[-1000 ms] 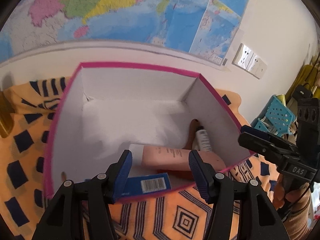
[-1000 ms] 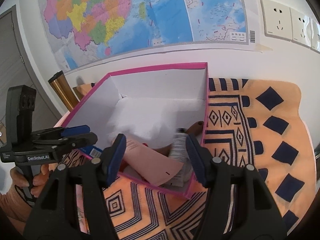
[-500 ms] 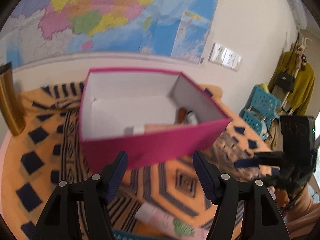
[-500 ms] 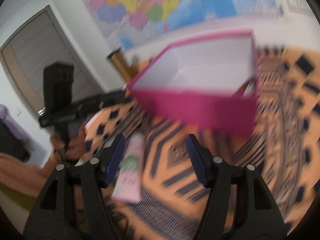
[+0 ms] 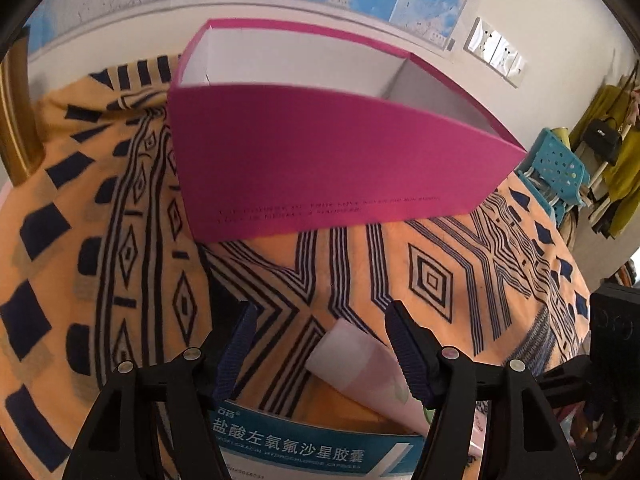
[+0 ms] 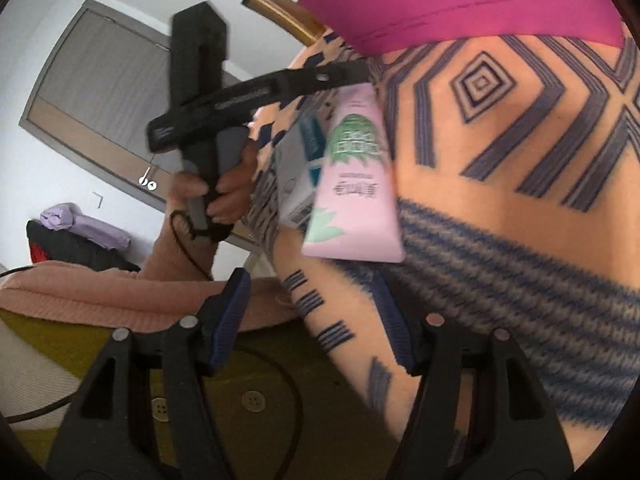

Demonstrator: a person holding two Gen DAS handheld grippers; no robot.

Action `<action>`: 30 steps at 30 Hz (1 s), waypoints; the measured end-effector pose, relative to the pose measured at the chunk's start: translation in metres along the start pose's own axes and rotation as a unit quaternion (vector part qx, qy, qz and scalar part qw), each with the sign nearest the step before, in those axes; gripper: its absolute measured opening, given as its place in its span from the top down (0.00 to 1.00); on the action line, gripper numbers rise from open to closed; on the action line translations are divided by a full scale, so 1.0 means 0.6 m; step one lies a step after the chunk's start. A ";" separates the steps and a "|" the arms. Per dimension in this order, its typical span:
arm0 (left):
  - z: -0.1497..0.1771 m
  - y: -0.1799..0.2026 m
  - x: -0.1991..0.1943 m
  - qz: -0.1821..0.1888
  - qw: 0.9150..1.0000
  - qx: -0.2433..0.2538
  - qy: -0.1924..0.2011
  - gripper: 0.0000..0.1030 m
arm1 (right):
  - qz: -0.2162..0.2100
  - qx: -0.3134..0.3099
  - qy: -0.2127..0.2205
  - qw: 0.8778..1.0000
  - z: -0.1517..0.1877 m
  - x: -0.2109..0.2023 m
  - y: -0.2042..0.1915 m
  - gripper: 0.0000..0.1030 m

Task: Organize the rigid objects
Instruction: 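Move the right gripper to the pink tube with green leaf print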

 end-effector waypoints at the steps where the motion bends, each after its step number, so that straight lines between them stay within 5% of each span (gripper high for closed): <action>1: 0.001 0.000 0.002 0.002 1.000 0.000 -0.003 0.34 | -0.004 0.002 0.005 1.000 -0.002 -0.001 0.000 0.37; 14: 0.020 0.022 0.005 0.029 0.999 0.011 -0.022 0.35 | 0.050 0.014 0.095 0.994 -0.055 -0.057 0.024 0.37; 26: 0.022 0.017 -0.011 0.016 1.000 0.021 -0.017 0.37 | 0.029 0.022 0.030 0.999 -0.015 -0.008 0.015 0.37; 30: 0.024 0.022 -0.014 0.008 1.000 0.022 -0.016 0.37 | 0.025 0.029 0.044 0.998 -0.023 -0.003 0.023 0.37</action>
Point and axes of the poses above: each gripper's, at about its wrist camera, not at the fingertips, and x roughly the way its jaws point, y to its right, z to its underside, the point moved 3 cm from there along x, roughly the way its jaws point, and after that the axes turned 10 degrees about -z, right-handed, at the moved point
